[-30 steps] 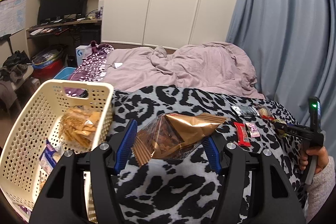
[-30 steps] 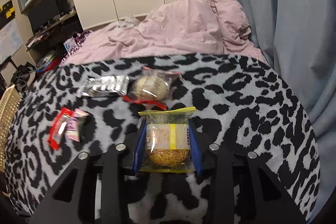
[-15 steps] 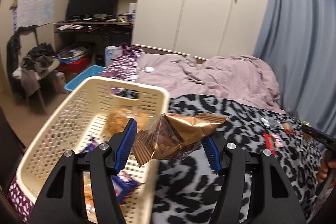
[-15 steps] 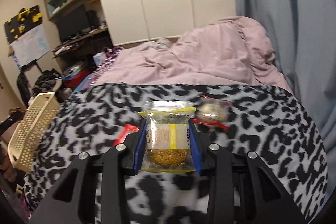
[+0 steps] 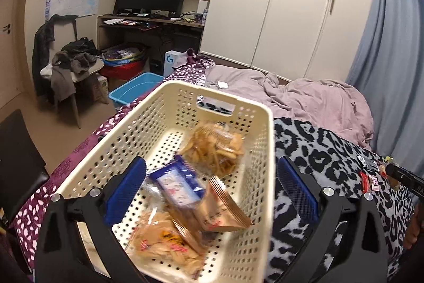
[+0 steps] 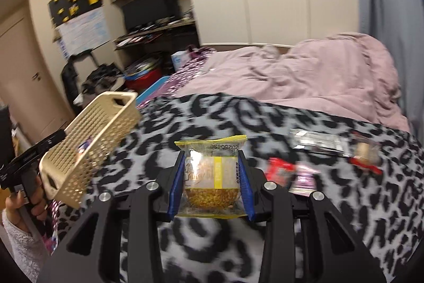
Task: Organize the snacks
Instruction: 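Lower the yellow-trimmed bag into the basket and open the right gripper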
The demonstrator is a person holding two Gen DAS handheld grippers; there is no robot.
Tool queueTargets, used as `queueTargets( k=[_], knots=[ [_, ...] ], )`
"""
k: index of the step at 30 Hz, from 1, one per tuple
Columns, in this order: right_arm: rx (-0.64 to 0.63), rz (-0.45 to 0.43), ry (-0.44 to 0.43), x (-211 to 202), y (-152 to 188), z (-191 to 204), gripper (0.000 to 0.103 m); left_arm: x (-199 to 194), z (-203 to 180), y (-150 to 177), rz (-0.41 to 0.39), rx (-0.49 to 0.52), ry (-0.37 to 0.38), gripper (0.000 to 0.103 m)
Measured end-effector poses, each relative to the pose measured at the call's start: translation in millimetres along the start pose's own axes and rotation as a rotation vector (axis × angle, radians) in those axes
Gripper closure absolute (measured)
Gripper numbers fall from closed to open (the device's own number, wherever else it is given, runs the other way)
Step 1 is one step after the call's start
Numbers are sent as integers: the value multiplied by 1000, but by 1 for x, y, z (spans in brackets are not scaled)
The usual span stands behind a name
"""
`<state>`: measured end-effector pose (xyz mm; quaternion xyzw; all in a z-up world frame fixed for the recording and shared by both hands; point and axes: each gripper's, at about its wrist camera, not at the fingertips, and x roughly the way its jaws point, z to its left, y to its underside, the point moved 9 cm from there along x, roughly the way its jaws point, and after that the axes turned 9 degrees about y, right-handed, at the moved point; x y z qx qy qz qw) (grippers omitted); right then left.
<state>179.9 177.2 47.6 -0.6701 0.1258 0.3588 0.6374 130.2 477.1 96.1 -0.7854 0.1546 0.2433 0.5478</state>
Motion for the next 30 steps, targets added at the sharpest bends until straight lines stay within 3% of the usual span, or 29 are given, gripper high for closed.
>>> queueTargets(
  k=[14, 21, 30],
  knots=[
    [-170, -9, -230, 4, -15, 153, 66, -56, 54, 3, -141, 22, -267, 2],
    [-231, -2, -329, 4, -16, 219, 66, -76, 67, 4, -171, 32, -326, 2],
    [-287, 67, -438, 12, 6, 281, 65, -94, 92, 2, -222, -34, -390, 2]
  ],
)
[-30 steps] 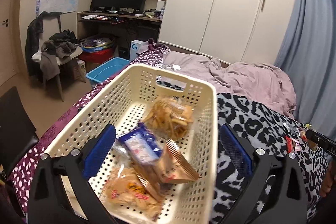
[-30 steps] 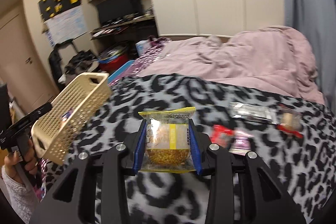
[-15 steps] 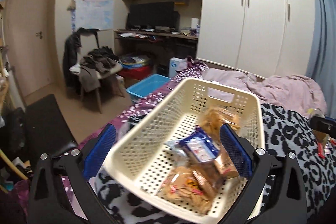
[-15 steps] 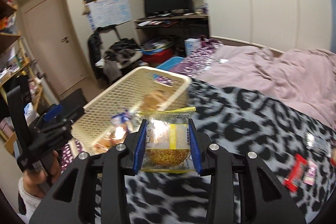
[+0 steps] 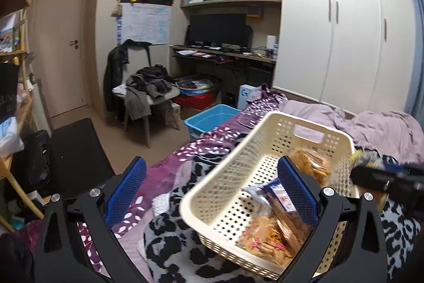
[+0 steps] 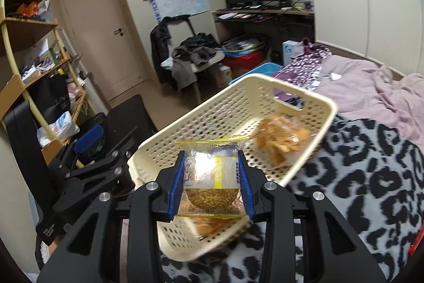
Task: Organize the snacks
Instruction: 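Lower the yellow-trimmed bag into the basket and open the right gripper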
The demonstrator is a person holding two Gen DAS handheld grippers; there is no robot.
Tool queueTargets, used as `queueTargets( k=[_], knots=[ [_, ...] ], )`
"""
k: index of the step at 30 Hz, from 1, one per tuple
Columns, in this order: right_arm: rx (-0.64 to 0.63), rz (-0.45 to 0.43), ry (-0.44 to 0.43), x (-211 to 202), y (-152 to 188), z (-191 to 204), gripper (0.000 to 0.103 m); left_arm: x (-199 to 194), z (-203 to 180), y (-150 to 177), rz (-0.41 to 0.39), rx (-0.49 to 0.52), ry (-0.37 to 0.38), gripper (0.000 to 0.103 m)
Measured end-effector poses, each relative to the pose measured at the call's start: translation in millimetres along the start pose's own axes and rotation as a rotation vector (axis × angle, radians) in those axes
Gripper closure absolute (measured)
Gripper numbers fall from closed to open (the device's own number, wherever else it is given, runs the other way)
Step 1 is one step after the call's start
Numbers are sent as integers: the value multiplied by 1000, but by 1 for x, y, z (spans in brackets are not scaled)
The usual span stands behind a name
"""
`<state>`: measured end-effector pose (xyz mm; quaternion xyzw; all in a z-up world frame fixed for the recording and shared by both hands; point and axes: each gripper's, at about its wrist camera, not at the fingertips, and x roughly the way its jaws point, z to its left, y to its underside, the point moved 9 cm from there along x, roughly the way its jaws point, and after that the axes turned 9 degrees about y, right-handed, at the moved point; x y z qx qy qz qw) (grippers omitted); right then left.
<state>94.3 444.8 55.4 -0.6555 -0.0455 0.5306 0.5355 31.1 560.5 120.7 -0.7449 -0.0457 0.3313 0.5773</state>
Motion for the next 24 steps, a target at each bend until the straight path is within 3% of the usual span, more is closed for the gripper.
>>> queueTargets(
  k=[4, 9, 24],
  knots=[
    [-19, 17, -37, 5, 4, 10, 62, -3, 13, -2, -10, -43, -11, 2],
    [8, 5, -21, 2, 6, 2, 61, -3, 17, 0, -9, -73, -1, 2],
    [117, -10, 32, -16, 22, -42, 61, -1, -15, 6, 17, -19, 53, 2]
  ],
)
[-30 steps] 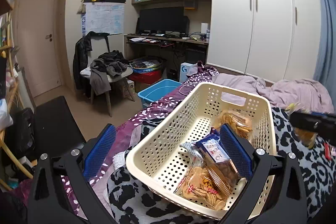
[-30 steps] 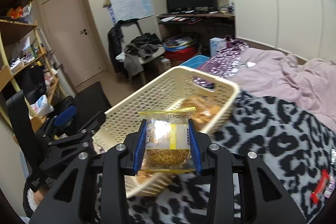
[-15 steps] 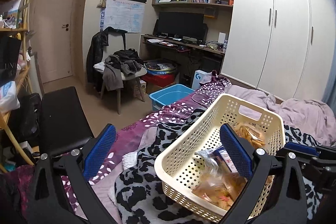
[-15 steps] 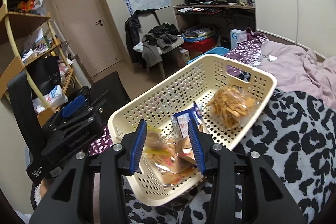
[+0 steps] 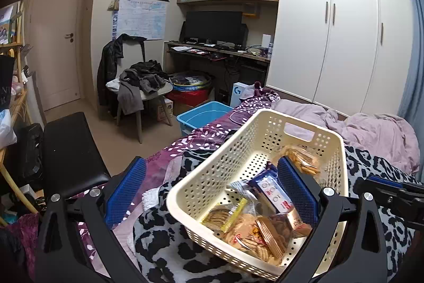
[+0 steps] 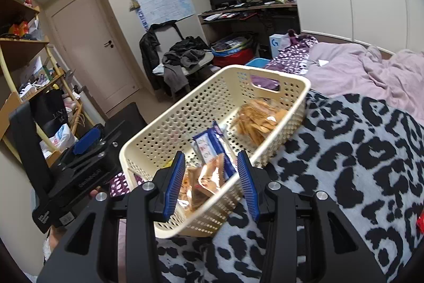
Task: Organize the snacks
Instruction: 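Lower the yellow-trimmed bag into the basket and open the right gripper, then move both grippers from the basket back to the snacks on the bed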
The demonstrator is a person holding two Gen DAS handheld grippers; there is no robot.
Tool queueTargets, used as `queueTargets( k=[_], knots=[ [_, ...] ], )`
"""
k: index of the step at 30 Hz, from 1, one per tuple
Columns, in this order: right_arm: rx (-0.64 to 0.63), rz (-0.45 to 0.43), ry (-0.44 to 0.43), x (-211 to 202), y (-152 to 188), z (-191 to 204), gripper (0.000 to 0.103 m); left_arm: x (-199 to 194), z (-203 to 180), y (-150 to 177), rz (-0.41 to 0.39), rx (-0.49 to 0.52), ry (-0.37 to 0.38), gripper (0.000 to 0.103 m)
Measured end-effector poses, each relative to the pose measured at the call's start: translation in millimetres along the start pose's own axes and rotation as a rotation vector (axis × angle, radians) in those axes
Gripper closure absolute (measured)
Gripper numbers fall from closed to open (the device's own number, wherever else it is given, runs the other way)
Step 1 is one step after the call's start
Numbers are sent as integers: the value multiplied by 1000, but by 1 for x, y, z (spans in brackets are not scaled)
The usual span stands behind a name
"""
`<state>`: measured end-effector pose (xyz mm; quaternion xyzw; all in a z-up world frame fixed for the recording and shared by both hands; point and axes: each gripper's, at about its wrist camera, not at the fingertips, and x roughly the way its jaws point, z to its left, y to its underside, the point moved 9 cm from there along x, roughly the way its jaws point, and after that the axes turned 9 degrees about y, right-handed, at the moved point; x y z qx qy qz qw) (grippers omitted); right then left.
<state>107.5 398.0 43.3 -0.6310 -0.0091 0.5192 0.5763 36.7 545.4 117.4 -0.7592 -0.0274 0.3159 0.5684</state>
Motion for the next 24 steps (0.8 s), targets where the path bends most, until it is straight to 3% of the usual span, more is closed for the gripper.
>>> queueTargets(
  k=[3, 12, 24],
  knots=[
    [26, -3, 19, -3, 4, -13, 52, -1, -7, 1, -2, 14, 7, 2],
    [90, -15, 103, -18, 18, -58, 52, -5, -36, 0, 1, 75, 23, 2],
    [173, -51, 174, -51, 38, -109, 52, -13, -100, 6, 19, 187, 101, 2]
  ],
)
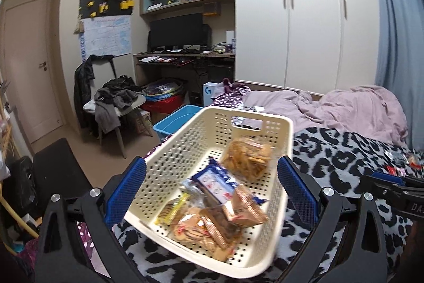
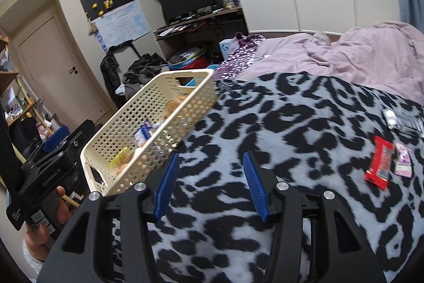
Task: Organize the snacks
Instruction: 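Move both grippers from the basket back to the snacks on the bed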
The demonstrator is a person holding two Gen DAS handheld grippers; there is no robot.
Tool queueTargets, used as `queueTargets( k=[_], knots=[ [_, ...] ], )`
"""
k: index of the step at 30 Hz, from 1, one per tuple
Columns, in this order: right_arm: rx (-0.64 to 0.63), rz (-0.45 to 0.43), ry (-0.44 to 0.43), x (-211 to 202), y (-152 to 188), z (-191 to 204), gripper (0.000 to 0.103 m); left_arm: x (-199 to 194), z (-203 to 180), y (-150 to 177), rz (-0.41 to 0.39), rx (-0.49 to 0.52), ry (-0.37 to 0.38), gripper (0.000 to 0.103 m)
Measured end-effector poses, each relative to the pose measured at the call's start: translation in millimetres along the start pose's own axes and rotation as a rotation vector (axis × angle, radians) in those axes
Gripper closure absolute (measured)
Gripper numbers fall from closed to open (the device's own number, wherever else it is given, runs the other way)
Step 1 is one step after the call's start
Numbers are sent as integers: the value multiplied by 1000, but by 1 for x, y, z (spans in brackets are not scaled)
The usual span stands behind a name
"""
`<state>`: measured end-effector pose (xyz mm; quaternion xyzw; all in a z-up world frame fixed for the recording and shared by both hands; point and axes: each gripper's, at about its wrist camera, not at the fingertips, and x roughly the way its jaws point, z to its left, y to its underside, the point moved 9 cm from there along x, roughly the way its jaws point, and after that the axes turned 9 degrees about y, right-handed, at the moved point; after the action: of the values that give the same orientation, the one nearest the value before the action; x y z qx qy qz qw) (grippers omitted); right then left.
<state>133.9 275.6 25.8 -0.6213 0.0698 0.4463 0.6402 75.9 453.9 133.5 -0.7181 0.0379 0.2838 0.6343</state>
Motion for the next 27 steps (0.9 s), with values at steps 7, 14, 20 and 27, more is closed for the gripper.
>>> queueTargets(
  k=[7, 14, 20, 27],
  knots=[
    [69, -7, 43, -11, 9, -45, 52, 5, -47, 4, 25, 74, 48, 2],
    [102, -21, 149, -24, 24, -96, 52, 14, -94, 16, 60, 147, 110, 2],
    [141, -27, 248, -39, 37, -146, 52, 27, -125, 35, 118, 169, 175, 2],
    [196, -29, 333, -48, 37, -189, 53, 31, -154, 43, 131, 229, 206, 2]
  ],
)
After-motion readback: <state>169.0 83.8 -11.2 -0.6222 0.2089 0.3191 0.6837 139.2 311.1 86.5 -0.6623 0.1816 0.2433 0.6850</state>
